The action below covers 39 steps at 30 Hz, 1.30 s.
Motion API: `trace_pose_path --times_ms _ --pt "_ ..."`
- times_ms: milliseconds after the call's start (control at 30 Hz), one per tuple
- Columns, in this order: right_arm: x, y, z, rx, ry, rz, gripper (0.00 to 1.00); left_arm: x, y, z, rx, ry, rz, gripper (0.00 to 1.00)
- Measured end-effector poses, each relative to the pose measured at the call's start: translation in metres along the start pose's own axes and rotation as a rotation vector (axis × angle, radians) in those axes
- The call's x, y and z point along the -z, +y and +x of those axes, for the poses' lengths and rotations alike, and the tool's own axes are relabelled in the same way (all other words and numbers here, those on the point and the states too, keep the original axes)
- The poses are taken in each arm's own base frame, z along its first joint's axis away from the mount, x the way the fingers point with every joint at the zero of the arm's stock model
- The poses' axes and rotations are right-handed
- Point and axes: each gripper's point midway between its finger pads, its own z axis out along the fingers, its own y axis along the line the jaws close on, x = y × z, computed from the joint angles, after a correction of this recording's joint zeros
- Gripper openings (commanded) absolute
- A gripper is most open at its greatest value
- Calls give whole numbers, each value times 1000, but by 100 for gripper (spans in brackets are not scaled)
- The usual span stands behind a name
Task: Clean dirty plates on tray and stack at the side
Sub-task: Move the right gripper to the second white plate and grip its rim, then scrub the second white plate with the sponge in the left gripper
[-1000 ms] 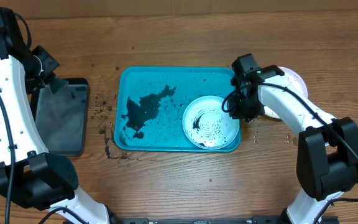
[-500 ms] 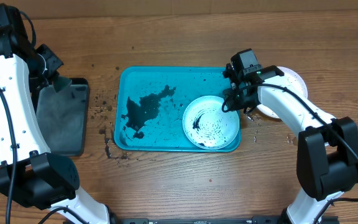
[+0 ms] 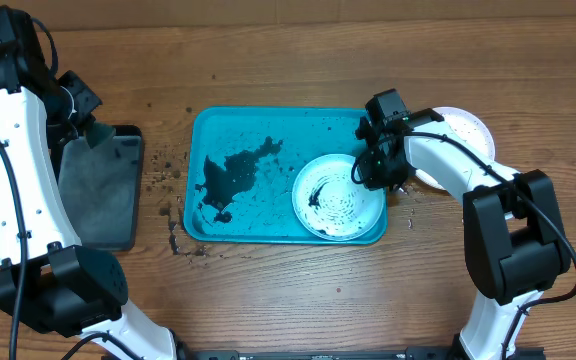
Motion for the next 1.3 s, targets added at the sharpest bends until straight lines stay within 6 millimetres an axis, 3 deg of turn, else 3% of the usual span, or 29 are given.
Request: trace_pose_path --times_ms 233,433,600,833,933,1067,1167,1300 --pt "2 4 35 -128 143 -10 30 0 -1 -1 0 -5 3 4" --pt "4 8 44 -242 185 -21 29 0 -1 -1 0 -5 3 4" --pt "3 7 41 -307 175 -16 5 0 -1 -1 0 -5 3 4" --pt "3 11 35 -361 153 -38 4 0 -2 -1 -1 -2 9 4" --pt "1 15 22 -356 102 -66 4 0 -7 0 -19 0 26 4" --pt "1 32 -17 -318 -45 -148 4 1 -34 7 -128 8 110 4" --pt "4 48 -40 -280 -135 -200 4 2 -61 24 -220 42 176 4" --pt "7 62 -56 -242 -202 -237 4 -4 -97 51 -324 96 233 4"
